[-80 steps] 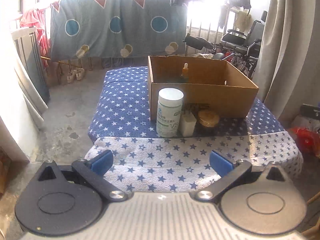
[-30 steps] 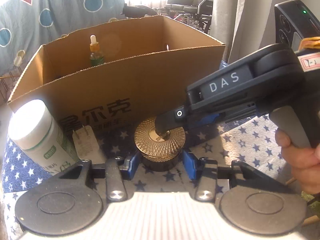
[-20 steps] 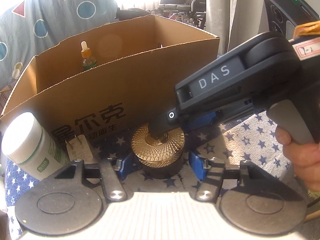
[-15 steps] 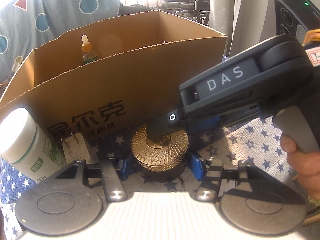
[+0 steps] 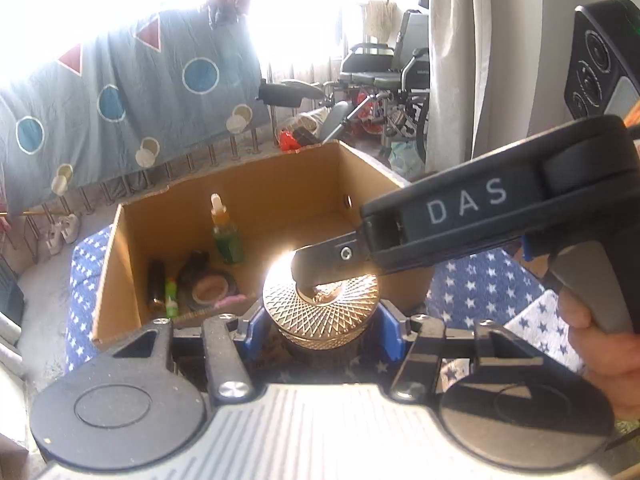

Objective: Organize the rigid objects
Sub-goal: 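Carry the gold jar into the box and open the right gripper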

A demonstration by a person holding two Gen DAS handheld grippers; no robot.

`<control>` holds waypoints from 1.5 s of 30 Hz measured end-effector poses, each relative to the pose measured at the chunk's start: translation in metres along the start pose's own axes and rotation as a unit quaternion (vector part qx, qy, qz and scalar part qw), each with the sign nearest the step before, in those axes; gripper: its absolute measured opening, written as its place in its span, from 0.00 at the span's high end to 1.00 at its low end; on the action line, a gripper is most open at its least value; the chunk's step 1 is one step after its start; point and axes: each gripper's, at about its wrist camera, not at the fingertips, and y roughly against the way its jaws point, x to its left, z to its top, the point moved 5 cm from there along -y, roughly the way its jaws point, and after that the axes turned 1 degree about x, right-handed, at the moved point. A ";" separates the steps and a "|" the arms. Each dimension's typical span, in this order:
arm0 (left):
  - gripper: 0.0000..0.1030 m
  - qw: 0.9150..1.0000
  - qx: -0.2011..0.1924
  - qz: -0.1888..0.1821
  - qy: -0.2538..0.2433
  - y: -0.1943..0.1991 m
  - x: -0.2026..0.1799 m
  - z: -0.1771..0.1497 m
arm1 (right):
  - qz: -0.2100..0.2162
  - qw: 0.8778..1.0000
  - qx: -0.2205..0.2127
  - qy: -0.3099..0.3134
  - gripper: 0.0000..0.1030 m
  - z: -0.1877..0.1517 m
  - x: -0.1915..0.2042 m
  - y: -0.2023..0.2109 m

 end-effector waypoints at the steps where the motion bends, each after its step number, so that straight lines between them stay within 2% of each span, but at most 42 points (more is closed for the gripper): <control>1: 0.45 1.000 -0.005 -0.002 0.007 0.000 0.005 0.012 | -0.001 1.000 -0.006 0.012 0.63 0.012 0.006 0.002; 3: 0.45 1.000 -0.003 -0.008 0.028 -0.007 0.018 0.034 | -0.004 0.999 -0.009 0.035 0.62 0.037 0.011 0.001; 5: 0.45 0.998 0.015 -0.019 0.056 -0.025 0.030 0.052 | -0.006 0.999 0.004 0.038 0.61 0.061 0.006 -0.011; 8: 0.45 0.993 0.058 -0.028 0.095 -0.073 0.050 0.071 | -0.015 0.999 0.043 0.026 0.60 0.093 -0.014 -0.045; 11: 0.45 0.986 0.104 -0.033 0.129 -0.122 0.065 0.072 | -0.033 0.995 0.091 0.005 0.60 0.118 -0.041 -0.090; 15: 0.45 0.974 0.155 -0.027 0.164 -0.168 0.080 0.064 | -0.050 0.989 0.137 -0.002 0.60 0.128 -0.068 -0.147; 21: 0.45 0.963 0.202 -0.004 0.178 -0.203 0.087 0.050 | -0.058 0.982 0.179 -0.009 0.60 0.122 -0.094 -0.195; 23: 0.43 0.960 0.207 -0.008 0.188 -0.202 0.090 0.050 | -0.060 0.981 0.184 -0.008 0.60 0.120 -0.099 -0.204; 27: 0.36 0.965 0.188 -0.008 0.181 -0.193 0.093 0.052 | -0.053 0.982 0.182 -0.011 0.60 0.120 -0.105 -0.216; 32: 0.33 0.965 0.173 -0.016 0.194 -0.176 0.093 0.057 | -0.048 0.986 0.157 -0.016 0.60 0.128 -0.100 -0.204; 38: 0.22 0.978 0.121 -0.023 0.169 -0.111 0.082 0.067 | -0.012 0.997 0.070 -0.023 0.60 0.128 -0.071 -0.115; 42: 0.21 0.989 0.071 -0.028 0.127 -0.045 0.067 0.061 | 0.017 0.999 0.009 -0.026 0.59 0.102 -0.053 -0.044; 45: 0.19 0.992 0.048 -0.042 0.112 0.001 0.063 0.044 | 0.037 0.998 -0.008 -0.043 0.58 0.070 -0.044 -0.008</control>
